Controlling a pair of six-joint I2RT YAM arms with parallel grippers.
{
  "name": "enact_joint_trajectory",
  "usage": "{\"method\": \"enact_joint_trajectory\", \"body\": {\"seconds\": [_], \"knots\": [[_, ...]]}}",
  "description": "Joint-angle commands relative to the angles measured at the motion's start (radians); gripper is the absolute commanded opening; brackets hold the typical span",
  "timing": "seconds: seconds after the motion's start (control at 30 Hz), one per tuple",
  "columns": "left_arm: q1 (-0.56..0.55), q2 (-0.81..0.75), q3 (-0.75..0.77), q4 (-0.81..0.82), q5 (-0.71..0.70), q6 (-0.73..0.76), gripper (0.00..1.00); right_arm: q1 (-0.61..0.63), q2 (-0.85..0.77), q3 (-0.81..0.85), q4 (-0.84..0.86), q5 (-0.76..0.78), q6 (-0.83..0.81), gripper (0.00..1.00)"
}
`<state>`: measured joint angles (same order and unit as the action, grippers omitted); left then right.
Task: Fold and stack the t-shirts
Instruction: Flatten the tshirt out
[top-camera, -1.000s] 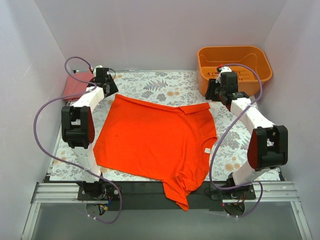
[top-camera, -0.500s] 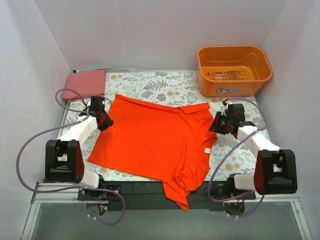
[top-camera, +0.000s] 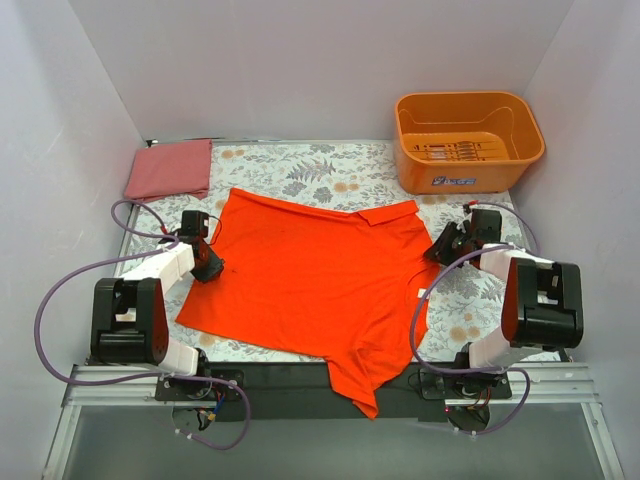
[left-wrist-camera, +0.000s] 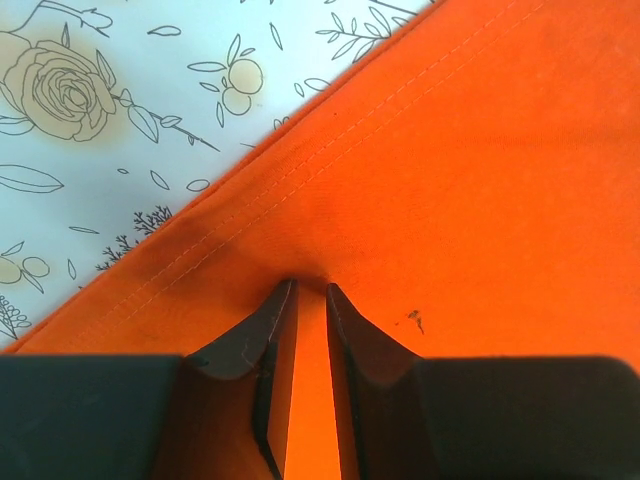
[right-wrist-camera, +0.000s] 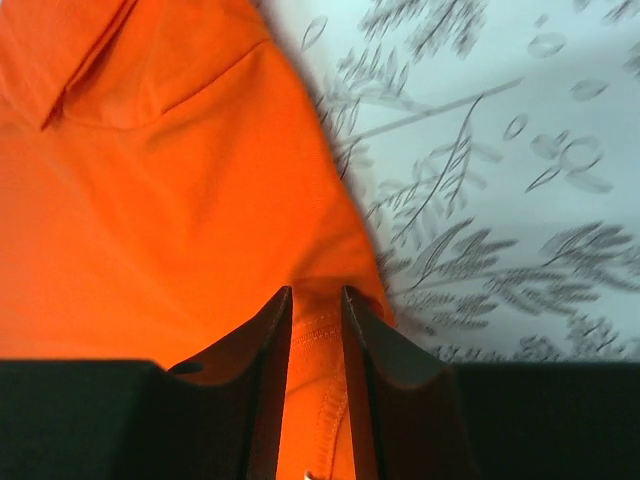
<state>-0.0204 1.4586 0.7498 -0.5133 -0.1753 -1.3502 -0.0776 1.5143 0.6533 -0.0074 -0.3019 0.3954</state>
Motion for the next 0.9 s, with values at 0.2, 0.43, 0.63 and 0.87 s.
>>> {"method": "enact_joint_trajectory", "body": {"seconds": [0.2, 0.43, 0.63, 0.87], "knots": [[0.008, -0.004, -0.023, 0.016, -0.020, 0.011, 0.23, -0.053, 0.090, 0.140, -0.054, 0.071, -0.006, 0.37], [0.007, -0.102, -0.030, 0.039, 0.043, 0.036, 0.43, 0.068, -0.130, 0.132, -0.232, 0.044, -0.076, 0.46], [-0.019, -0.230, -0.055, 0.050, 0.063, 0.062, 0.48, 0.396, -0.327, 0.114, -0.462, 0.102, -0.135, 0.47], [-0.157, -0.386, -0.095, 0.062, -0.035, 0.100, 0.53, 0.916, -0.393, 0.089, -0.605, 0.168, 0.000, 0.47]]}}
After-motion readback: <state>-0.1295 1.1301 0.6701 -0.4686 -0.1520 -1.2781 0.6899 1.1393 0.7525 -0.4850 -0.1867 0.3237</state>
